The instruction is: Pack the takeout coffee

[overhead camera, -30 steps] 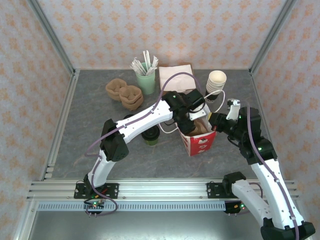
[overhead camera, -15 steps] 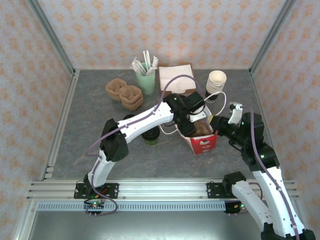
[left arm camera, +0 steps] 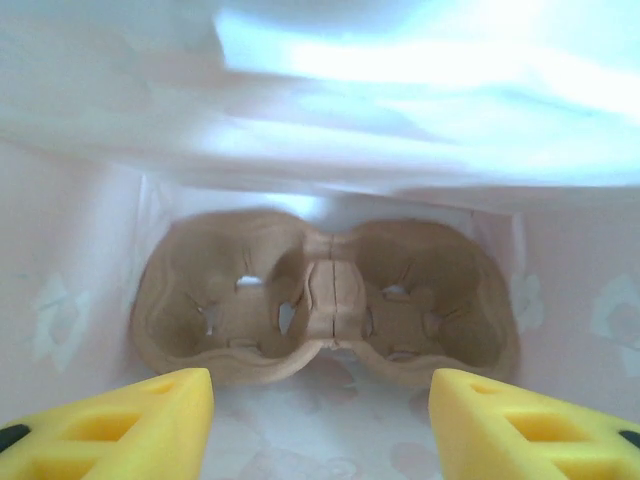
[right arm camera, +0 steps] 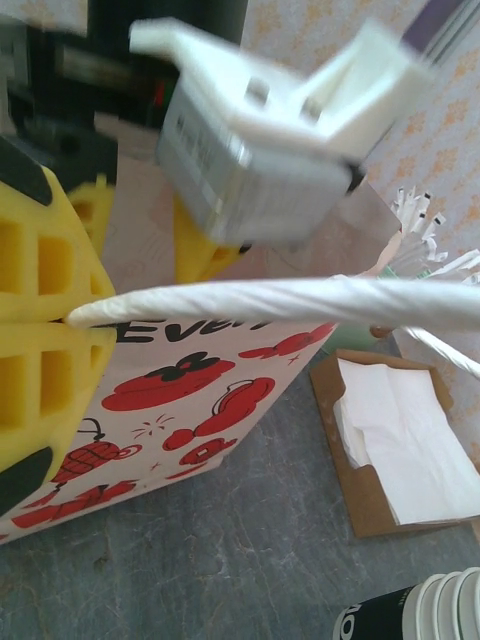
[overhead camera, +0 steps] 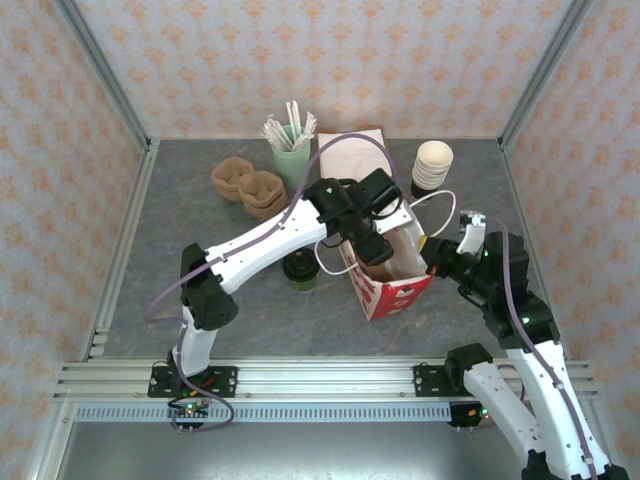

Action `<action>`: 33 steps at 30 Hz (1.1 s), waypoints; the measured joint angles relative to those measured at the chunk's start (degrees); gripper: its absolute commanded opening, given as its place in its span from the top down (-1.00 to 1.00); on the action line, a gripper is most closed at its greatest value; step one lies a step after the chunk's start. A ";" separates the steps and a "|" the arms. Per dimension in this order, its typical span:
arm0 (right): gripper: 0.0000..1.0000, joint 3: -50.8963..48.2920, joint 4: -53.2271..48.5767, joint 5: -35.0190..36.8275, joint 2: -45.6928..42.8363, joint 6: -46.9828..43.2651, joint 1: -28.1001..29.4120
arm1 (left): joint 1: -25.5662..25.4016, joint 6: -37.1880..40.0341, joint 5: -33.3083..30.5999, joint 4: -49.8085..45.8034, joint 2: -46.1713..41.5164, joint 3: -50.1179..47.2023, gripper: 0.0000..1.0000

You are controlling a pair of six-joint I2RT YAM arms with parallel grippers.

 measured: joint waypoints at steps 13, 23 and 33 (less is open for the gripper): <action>0.94 -0.42 0.33 1.16 -0.04 3.93 0.13 | 0.00 -4.55 4.02 1.18 -1.25 7.54 -0.36; 0.92 -4.68 5.64 1.81 -0.02 10.75 0.26 | 1.18 -12.79 -1.75 2.54 -8.20 10.32 -0.36; 0.59 -5.64 11.04 3.80 3.23 15.85 1.66 | 6.56 -21.38 -8.74 7.67 -25.14 -8.61 -0.39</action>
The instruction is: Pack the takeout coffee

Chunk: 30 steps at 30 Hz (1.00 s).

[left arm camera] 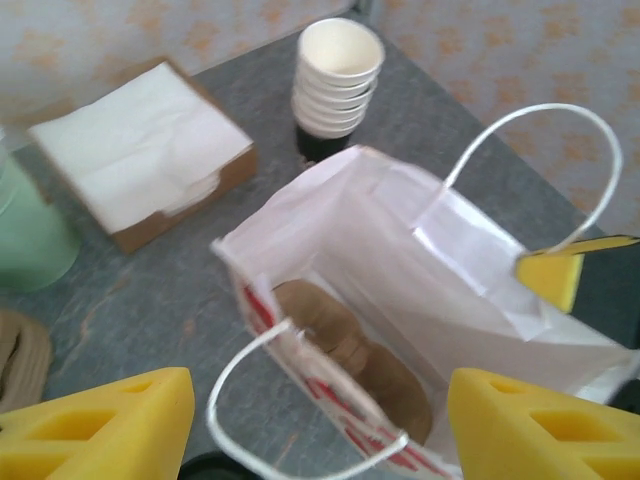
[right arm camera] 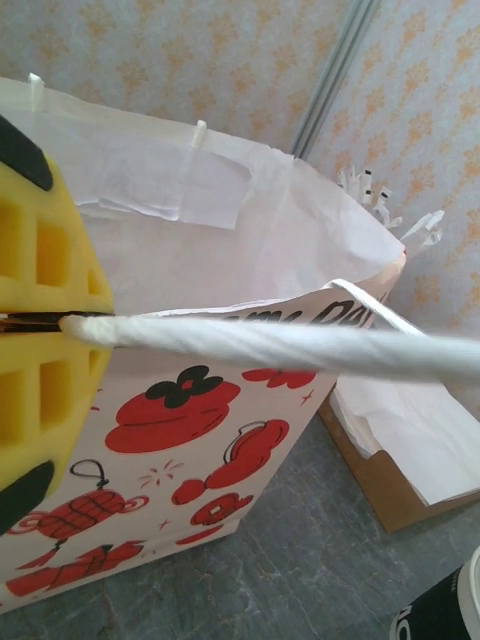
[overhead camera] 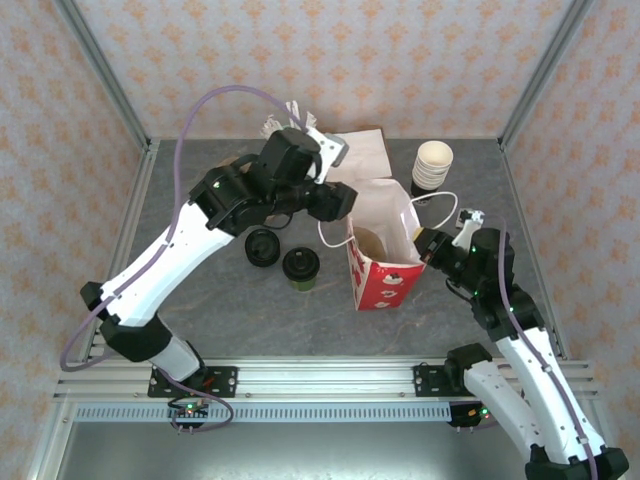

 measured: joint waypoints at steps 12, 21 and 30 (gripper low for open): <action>-0.37 4.20 -4.70 5.46 3.10 -2.69 1.20 | 5.55 -6.12 -5.79 0.83 -14.49 -19.54 -0.73; -0.48 7.63 -5.86 7.30 7.15 -9.99 1.16 | 9.64 -3.76 -8.44 8.28 -19.80 -32.11 -0.90; -0.52 14.10 -11.21 4.31 16.57 -14.08 -1.51 | 9.64 -2.64 -9.64 16.48 -19.06 -41.48 -0.90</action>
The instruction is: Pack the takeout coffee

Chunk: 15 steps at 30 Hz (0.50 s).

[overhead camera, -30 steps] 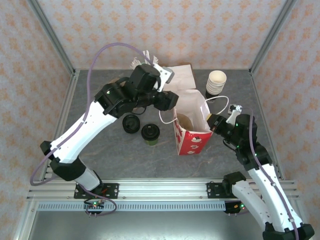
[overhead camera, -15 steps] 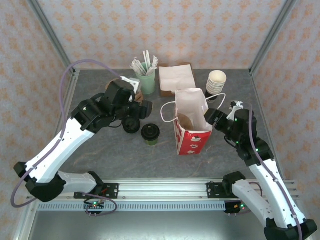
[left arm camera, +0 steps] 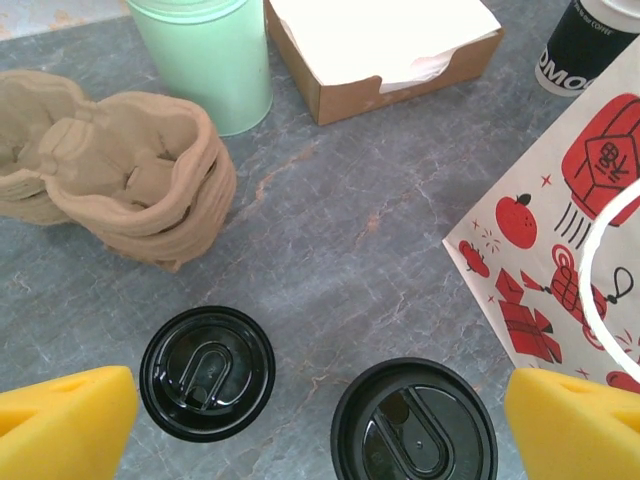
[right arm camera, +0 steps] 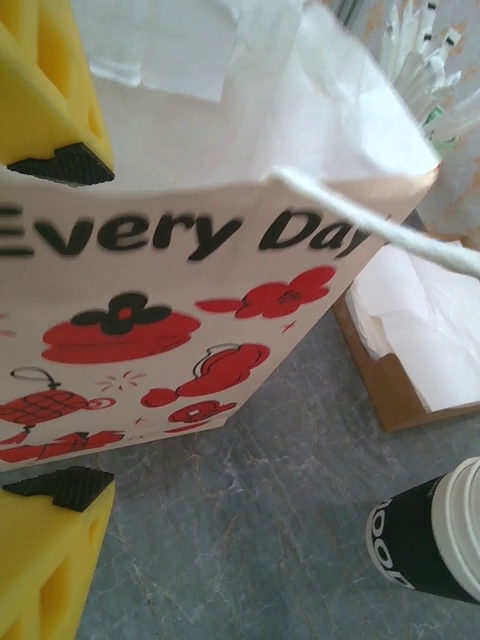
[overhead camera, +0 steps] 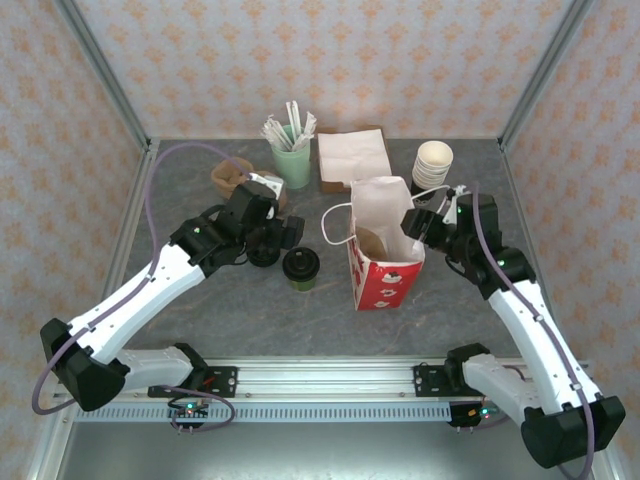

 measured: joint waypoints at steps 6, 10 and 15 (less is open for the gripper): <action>-0.41 6.71 -5.16 -3.43 3.37 -1.20 -0.72 | 0.00 -2.16 0.35 -3.54 0.00 0.44 -0.89; -0.39 8.02 -8.87 -4.57 5.49 -1.22 -0.72 | 0.00 -4.68 1.64 -8.22 0.13 2.95 -0.89; -0.27 9.42 -11.54 -5.18 5.99 -1.66 -0.94 | 0.00 -7.37 3.91 -10.75 0.02 2.91 -0.89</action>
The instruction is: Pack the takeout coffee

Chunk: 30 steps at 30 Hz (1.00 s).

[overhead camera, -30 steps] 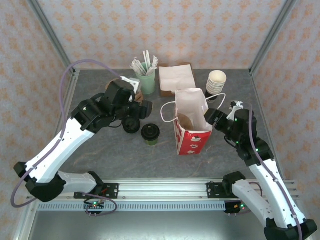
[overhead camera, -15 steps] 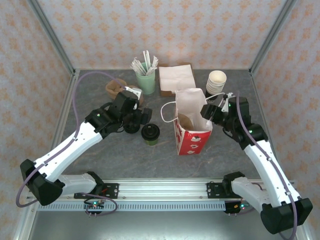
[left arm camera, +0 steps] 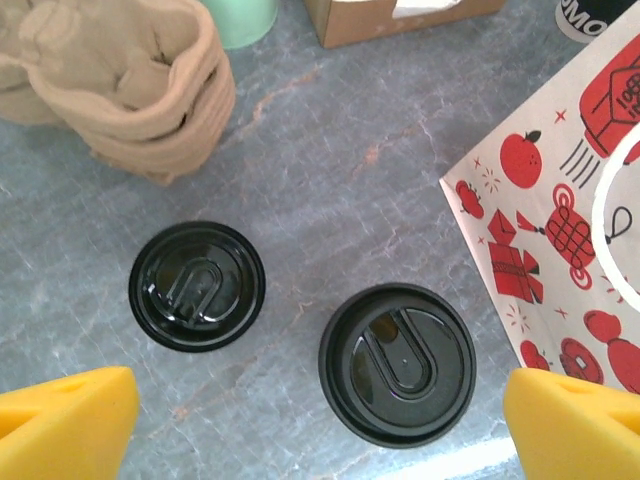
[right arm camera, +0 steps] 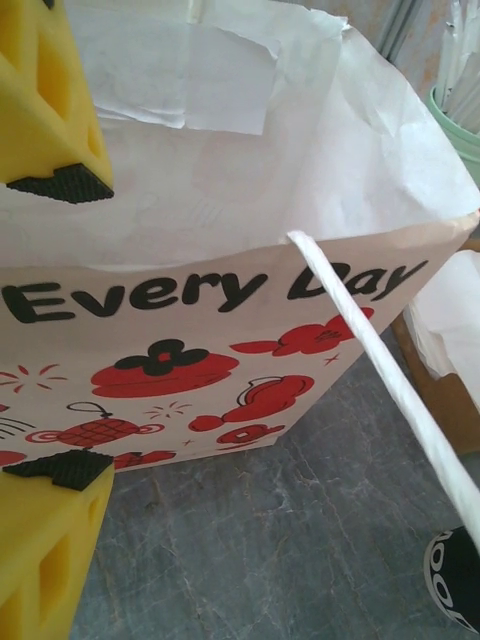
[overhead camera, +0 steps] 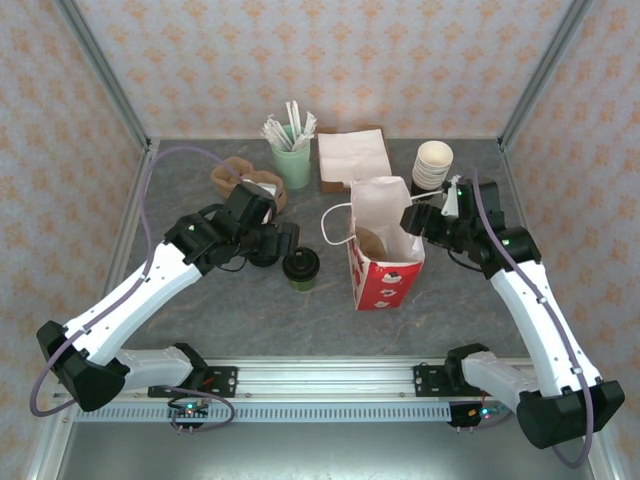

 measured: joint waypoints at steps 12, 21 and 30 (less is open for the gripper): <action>0.63 -2.32 1.27 -11.67 1.31 -3.61 0.42 | 0.00 -1.68 2.47 -0.35 3.96 -0.46 -0.89; 0.74 -9.81 7.17 -10.36 -6.73 -6.75 0.85 | 1.90 -1.70 2.38 0.22 8.07 -1.57 -0.91; 0.85 -9.20 8.66 -5.73 -6.58 -9.86 1.68 | 3.96 -1.92 2.01 1.62 11.78 -1.33 -0.92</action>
